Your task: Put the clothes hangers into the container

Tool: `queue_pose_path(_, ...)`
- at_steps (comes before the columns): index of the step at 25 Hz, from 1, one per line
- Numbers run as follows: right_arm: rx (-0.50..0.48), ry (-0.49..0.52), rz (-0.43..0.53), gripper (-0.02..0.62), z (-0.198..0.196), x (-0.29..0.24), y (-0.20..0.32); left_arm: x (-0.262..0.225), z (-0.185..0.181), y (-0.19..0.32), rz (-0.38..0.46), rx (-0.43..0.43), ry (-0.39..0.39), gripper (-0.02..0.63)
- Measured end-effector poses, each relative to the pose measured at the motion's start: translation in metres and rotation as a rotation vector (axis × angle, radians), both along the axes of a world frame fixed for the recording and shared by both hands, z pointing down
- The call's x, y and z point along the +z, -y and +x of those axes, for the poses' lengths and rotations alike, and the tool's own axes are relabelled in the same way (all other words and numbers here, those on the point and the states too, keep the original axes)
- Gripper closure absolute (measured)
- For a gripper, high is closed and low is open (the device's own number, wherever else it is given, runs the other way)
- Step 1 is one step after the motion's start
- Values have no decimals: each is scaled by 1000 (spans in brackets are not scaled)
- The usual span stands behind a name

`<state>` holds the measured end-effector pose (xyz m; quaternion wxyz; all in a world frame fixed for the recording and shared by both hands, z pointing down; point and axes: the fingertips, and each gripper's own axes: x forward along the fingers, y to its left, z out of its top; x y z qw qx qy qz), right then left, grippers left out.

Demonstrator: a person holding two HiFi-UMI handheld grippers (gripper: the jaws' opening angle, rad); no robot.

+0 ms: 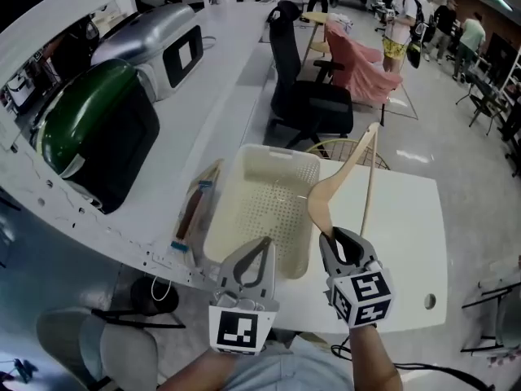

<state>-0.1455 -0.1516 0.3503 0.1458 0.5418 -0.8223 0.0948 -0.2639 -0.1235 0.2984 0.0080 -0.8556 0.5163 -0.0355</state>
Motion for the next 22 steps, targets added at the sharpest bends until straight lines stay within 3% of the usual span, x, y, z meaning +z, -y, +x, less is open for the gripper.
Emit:
queue_pose_path(5,19,11,-8,492,11,1,-1,1,9,2,-3,13,14,594)
queue_pose_path(12,-25,23,-8,493,17,-1,8,-1,20,5,-7,-24,31,594)
queue_pose_path(22,-44,14,-2,492,9,-12,25,-6,8,15,-5,-54,25,594)
